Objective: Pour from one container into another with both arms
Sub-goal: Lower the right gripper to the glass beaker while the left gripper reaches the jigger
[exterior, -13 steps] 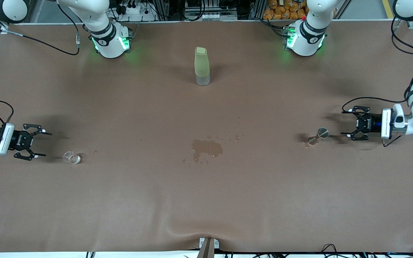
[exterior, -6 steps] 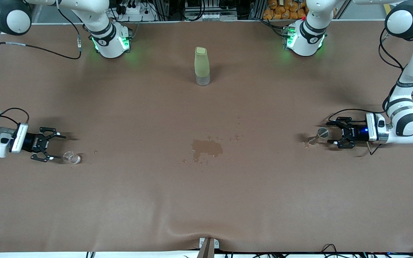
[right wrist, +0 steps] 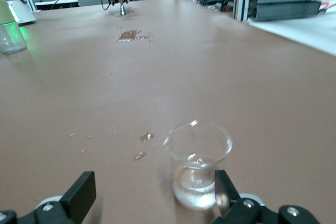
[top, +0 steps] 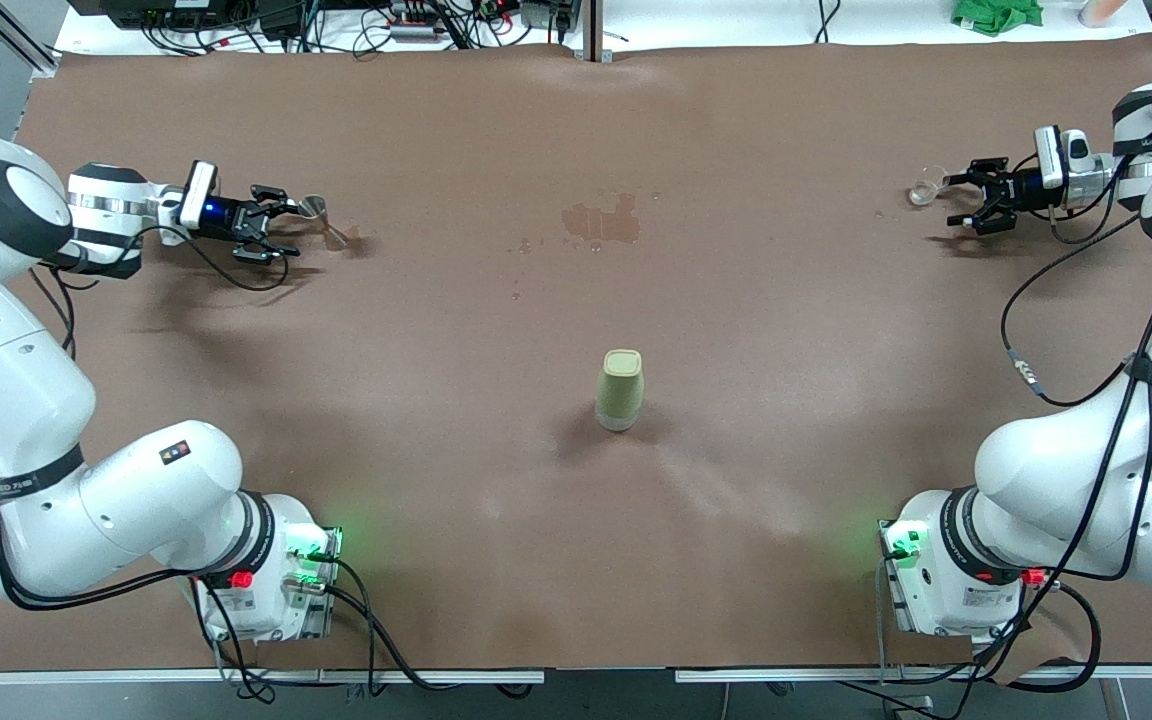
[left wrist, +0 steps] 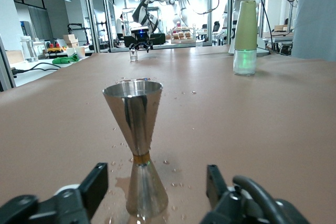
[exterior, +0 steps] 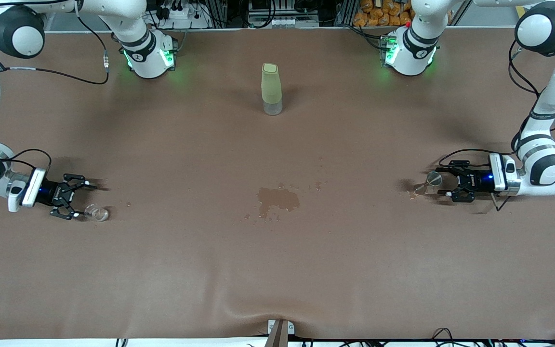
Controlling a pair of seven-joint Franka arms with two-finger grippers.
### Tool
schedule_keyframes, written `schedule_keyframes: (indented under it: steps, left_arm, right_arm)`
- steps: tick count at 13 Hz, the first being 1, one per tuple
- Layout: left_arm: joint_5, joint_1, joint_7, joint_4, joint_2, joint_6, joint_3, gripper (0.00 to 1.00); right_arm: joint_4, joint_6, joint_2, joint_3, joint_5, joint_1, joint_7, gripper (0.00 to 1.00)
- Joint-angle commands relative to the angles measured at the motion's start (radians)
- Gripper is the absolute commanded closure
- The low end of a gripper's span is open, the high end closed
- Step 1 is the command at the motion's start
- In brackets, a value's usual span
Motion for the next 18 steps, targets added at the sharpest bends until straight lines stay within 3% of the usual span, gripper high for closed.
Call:
schedule_keyframes:
  steps: [1,5,8,18]
  left_arm:
    - [-0.03,-0.021,0.021,0.008,0.013,-0.009,0.004,0.2]
    - [-0.056,-0.048,0.021,0.009,0.025,-0.004,0.004,0.23]
    - [-0.057,-0.049,0.021,0.009,0.037,0.007,0.004,0.25]
    - [-0.057,-0.061,0.021,0.011,0.039,0.01,0.004,0.51]
  right_arm:
    - [0.032,-0.034,0.031,0.014,0.04,-0.03,-0.059,0.0]
    - [0.089,-0.039,0.086,0.014,0.054,-0.064,-0.06,0.0]
    - [0.101,-0.039,0.124,0.014,0.148,-0.061,-0.105,0.0]
    - [0.131,-0.045,0.152,0.042,0.163,0.005,-0.183,0.0]
